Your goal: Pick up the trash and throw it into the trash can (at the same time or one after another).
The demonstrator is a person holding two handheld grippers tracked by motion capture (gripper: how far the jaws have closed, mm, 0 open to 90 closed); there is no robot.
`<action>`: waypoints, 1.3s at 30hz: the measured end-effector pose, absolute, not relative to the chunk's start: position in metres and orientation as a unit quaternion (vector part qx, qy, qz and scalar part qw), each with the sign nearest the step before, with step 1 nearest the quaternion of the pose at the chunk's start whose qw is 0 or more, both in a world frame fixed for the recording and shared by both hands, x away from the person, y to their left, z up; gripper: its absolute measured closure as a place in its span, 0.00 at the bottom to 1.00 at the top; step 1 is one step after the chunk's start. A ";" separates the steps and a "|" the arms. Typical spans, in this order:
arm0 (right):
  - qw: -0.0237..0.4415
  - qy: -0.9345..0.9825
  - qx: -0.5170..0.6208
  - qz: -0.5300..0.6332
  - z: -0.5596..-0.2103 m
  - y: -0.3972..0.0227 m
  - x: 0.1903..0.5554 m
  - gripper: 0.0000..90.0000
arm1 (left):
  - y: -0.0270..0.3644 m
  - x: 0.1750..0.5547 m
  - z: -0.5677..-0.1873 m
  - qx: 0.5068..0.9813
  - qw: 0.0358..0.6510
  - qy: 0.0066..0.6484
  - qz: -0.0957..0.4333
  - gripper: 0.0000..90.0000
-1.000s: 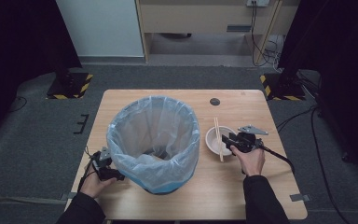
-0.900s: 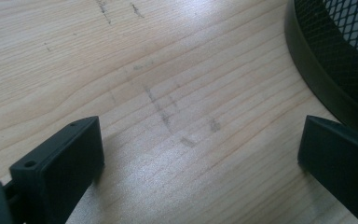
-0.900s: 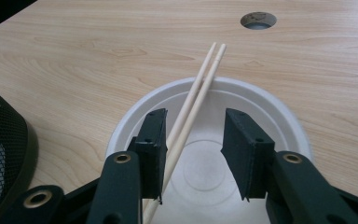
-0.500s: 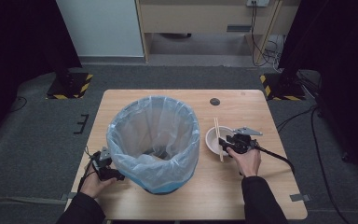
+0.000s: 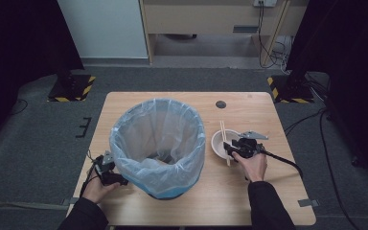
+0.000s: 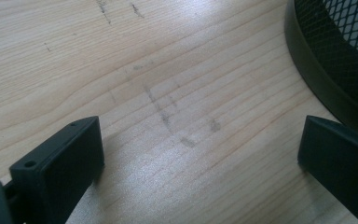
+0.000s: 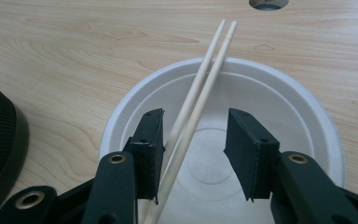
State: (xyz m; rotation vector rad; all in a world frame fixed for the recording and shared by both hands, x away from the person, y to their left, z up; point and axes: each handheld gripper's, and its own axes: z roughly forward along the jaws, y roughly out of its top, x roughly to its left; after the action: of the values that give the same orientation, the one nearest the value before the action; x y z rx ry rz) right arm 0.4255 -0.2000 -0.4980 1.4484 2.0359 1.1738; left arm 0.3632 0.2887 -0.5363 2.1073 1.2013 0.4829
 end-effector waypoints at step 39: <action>0.188 0.728 0.529 0.394 -0.499 -0.207 0.427 0.77 | 0.289 0.363 -0.536 0.805 0.328 0.459 0.184 0.00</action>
State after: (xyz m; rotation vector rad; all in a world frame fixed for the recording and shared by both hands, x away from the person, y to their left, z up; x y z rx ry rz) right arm 0.4268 -0.2069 -0.4987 1.4874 2.0497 1.1079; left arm 0.3632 0.2887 -0.5363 2.1067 1.2015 0.4828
